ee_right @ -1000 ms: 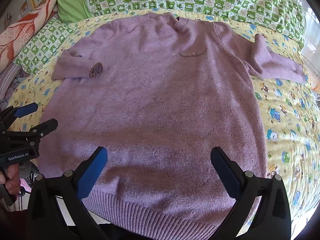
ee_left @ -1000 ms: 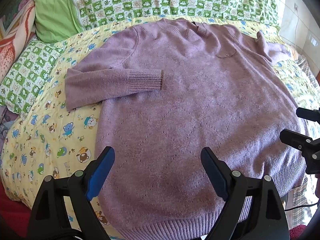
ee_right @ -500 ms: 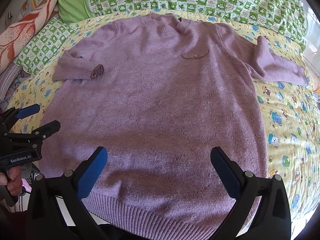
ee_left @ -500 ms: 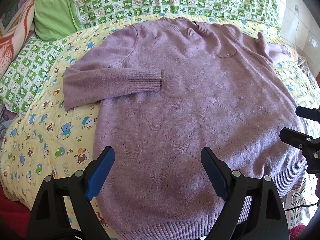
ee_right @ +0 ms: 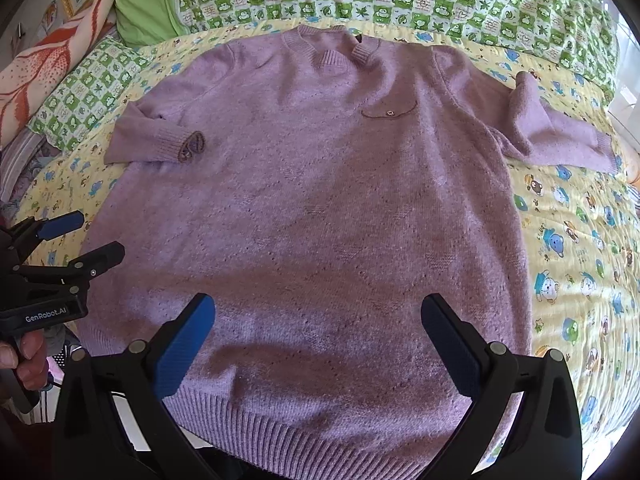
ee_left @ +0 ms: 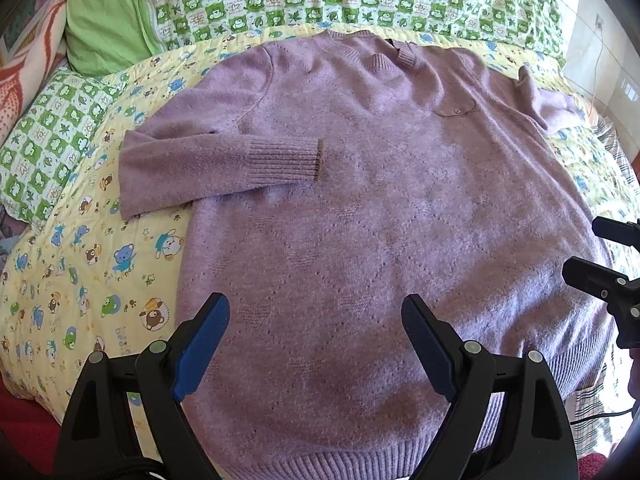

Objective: Fold small clothes

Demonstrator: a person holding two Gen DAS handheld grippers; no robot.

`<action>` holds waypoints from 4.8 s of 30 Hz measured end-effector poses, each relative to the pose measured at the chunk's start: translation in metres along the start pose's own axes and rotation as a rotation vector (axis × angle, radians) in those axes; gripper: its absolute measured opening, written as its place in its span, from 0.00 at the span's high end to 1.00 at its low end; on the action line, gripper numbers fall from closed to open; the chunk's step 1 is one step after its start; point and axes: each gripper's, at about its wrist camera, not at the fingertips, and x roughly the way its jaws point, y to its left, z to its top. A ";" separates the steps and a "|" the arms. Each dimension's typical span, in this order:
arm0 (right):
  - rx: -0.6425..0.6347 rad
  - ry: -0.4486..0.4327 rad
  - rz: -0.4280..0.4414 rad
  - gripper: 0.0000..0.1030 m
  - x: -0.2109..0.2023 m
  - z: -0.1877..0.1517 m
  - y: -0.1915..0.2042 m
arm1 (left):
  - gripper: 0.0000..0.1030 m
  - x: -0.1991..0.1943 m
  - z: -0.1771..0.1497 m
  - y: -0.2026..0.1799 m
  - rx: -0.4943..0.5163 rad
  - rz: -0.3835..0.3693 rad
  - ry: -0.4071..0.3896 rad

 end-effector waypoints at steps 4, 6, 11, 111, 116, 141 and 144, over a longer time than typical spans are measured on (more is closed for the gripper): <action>0.019 -0.001 0.003 0.00 -0.001 0.003 -0.011 | 0.14 0.004 0.007 -0.003 -0.005 -0.008 0.015; 0.036 -0.004 0.000 0.00 -0.001 0.005 -0.019 | 0.14 0.007 0.012 -0.004 -0.007 -0.014 0.017; 0.093 -0.027 -0.008 0.00 -0.006 0.015 -0.046 | 0.14 0.015 0.027 -0.009 -0.003 -0.015 0.027; 0.483 0.034 0.148 0.91 0.177 0.227 -0.192 | 0.91 0.131 0.152 0.097 -0.427 -0.247 0.039; 0.426 -0.044 0.107 0.92 0.135 0.258 -0.238 | 0.91 0.141 0.173 0.057 -0.353 -0.315 0.026; 0.364 -0.069 0.144 0.55 0.091 0.205 -0.155 | 0.30 0.094 0.097 0.114 -0.475 -0.206 0.187; 0.331 -0.042 0.184 0.55 0.090 0.190 -0.125 | 0.30 0.100 0.084 0.119 -0.557 -0.235 0.240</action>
